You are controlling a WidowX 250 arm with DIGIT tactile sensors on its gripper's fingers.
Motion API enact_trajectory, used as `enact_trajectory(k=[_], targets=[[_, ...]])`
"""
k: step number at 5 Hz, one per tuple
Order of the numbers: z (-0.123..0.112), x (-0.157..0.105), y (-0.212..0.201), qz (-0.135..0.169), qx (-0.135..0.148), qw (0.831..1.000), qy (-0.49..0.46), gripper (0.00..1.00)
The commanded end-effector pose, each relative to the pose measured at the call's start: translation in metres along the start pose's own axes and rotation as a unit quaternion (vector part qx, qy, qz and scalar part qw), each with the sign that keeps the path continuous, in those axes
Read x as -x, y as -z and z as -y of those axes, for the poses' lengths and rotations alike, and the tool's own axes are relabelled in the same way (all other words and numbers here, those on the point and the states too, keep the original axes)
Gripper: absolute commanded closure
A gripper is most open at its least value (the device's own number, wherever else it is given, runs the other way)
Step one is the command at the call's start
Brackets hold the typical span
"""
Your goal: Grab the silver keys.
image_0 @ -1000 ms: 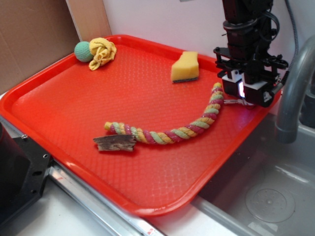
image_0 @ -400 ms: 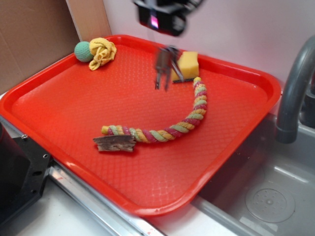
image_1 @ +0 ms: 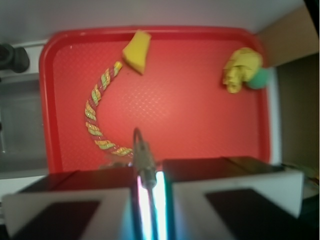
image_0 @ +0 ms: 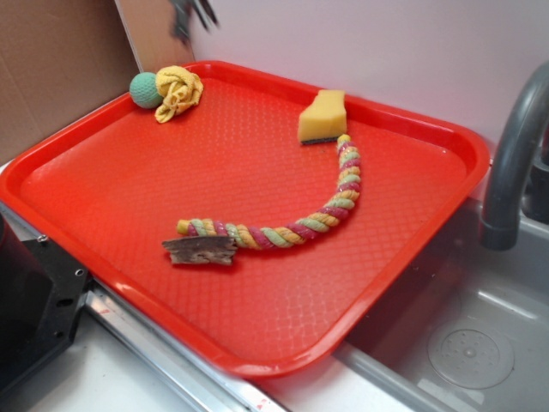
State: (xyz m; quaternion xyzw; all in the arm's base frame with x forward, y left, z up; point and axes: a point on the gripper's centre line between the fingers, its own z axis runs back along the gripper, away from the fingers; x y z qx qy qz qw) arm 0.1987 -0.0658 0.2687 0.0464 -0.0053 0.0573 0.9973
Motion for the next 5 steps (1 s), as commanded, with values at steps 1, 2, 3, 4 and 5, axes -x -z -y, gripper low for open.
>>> enact_trajectory(k=[1,2,3,4,5], targets=[[0.001,-0.006,-0.016,0.026,-0.042,0.998,-0.042,1.0],[-0.009,-0.013,-0.007,0.038,-0.061,0.996,-0.047,1.0],[-0.019,-0.022,0.002,0.063,-0.054,0.996,-0.016,1.0],[-0.027,-0.028,0.013,0.076,-0.03,0.997,0.002,1.0],[-0.023,-0.035,0.021,0.078,-0.02,0.997,0.014,1.0]])
